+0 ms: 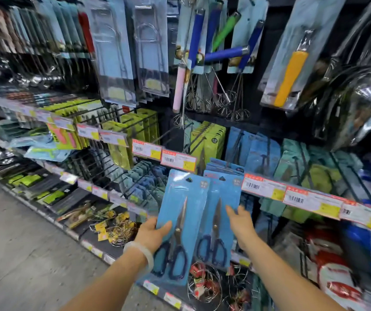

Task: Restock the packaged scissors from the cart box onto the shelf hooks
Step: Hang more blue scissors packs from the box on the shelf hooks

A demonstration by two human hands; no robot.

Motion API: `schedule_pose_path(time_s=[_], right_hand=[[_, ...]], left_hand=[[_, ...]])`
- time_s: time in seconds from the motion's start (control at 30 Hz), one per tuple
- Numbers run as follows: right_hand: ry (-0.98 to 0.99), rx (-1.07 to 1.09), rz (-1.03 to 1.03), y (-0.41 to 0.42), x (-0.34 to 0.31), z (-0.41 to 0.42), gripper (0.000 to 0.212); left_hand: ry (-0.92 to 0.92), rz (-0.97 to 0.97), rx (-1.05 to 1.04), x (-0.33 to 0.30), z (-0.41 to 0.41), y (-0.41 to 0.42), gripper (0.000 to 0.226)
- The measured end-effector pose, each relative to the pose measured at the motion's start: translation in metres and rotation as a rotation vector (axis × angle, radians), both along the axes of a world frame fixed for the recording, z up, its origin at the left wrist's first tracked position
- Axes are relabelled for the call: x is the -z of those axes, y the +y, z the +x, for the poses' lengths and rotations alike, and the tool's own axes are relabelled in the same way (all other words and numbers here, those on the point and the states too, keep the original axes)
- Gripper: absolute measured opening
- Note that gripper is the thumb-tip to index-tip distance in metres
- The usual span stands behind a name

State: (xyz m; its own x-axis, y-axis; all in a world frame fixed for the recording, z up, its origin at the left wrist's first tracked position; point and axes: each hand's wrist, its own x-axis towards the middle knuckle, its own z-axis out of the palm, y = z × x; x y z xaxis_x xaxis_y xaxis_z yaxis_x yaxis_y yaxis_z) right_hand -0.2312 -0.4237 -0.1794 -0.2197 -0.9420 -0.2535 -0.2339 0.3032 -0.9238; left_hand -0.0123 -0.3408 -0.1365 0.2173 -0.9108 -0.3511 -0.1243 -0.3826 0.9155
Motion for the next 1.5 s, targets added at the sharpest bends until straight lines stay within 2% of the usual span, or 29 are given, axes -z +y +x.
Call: schedule_pose_path(time_s=[0.1, 0.23, 0.3, 0.37, 0.47, 0.57, 0.67, 0.83, 0.93, 1.03, 1.23, 1.5], right_hand=[[0.065, 0.002, 0.034, -0.007, 0.003, 0.001, 0.048], [0.082, 0.013, 0.04, -0.013, 0.0, 0.008, 0.034], [0.084, 0.024, 0.051, -0.014, 0.001, 0.009, 0.045], [0.069, 0.037, 0.052, -0.014, 0.001, 0.009, 0.055], [-0.003, 0.07, 0.042, -0.012, 0.002, 0.01, 0.058], [-0.043, 0.125, 0.004, -0.01, 0.005, 0.009, 0.045], [-0.032, 0.168, -0.029, -0.01, 0.007, 0.009, 0.01], [0.072, 0.22, -0.053, -0.013, 0.004, 0.018, 0.018], [0.127, 0.284, -0.101, -0.008, 0.003, 0.027, 0.016], [0.197, 0.337, -0.16, 0.003, 0.004, 0.035, 0.027], [0.196, 0.405, -0.236, 0.012, -0.002, 0.043, 0.027], [0.171, 0.482, -0.221, 0.014, -0.008, 0.048, 0.031]], left_hand=[[-0.014, 0.005, 0.065, 0.006, -0.002, -0.015, 0.006], [-0.031, 0.028, 0.137, 0.015, 0.002, -0.03, 0.008], [-0.005, 0.031, 0.171, 0.02, 0.007, -0.037, 0.002], [0.002, 0.047, 0.184, 0.024, 0.013, -0.044, 0.015], [0.017, 0.064, 0.212, 0.029, 0.019, -0.052, 0.013], [0.01, 0.06, 0.246, 0.032, 0.022, -0.059, 0.002], [0.025, 0.056, 0.263, 0.032, 0.02, -0.066, 0.005], [0.043, 0.071, 0.291, 0.035, 0.019, -0.071, 0.009], [0.054, 0.083, 0.306, 0.037, 0.022, -0.071, 0.009], [0.059, 0.093, 0.314, 0.039, 0.027, -0.073, 0.01], [0.041, 0.076, 0.33, 0.039, 0.03, -0.077, 0.005], [0.046, 0.071, 0.349, 0.042, 0.032, -0.081, 0.006]])
